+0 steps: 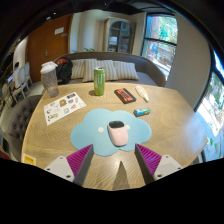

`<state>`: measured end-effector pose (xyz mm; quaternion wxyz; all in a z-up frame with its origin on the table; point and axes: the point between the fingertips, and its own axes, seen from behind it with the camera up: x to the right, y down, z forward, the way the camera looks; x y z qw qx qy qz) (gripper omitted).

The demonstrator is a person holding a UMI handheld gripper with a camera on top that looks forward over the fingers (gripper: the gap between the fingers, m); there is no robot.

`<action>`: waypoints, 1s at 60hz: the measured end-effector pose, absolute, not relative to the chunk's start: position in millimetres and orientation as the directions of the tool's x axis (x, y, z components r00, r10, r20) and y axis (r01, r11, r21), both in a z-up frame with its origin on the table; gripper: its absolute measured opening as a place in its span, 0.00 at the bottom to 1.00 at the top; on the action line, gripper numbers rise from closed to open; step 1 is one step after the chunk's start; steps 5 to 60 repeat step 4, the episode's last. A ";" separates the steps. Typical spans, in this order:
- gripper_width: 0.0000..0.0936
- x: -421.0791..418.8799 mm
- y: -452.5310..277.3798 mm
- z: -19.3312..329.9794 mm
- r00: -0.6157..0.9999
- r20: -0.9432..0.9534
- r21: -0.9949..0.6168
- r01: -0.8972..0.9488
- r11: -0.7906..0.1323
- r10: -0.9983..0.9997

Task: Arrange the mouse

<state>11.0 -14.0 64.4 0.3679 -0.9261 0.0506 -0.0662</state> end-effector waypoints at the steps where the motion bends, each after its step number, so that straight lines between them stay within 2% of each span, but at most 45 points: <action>1: 0.91 8.5 -20.2 67.5 0.984 0.085 -0.687 -0.055 -0.725 -0.155; 4: 0.91 1.1 -37.8 74.9 0.978 0.083 -0.685 -0.084 -0.724 -0.191; 60: 0.91 1.1 -37.8 74.9 0.978 0.083 -0.685 -0.084 -0.724 -0.191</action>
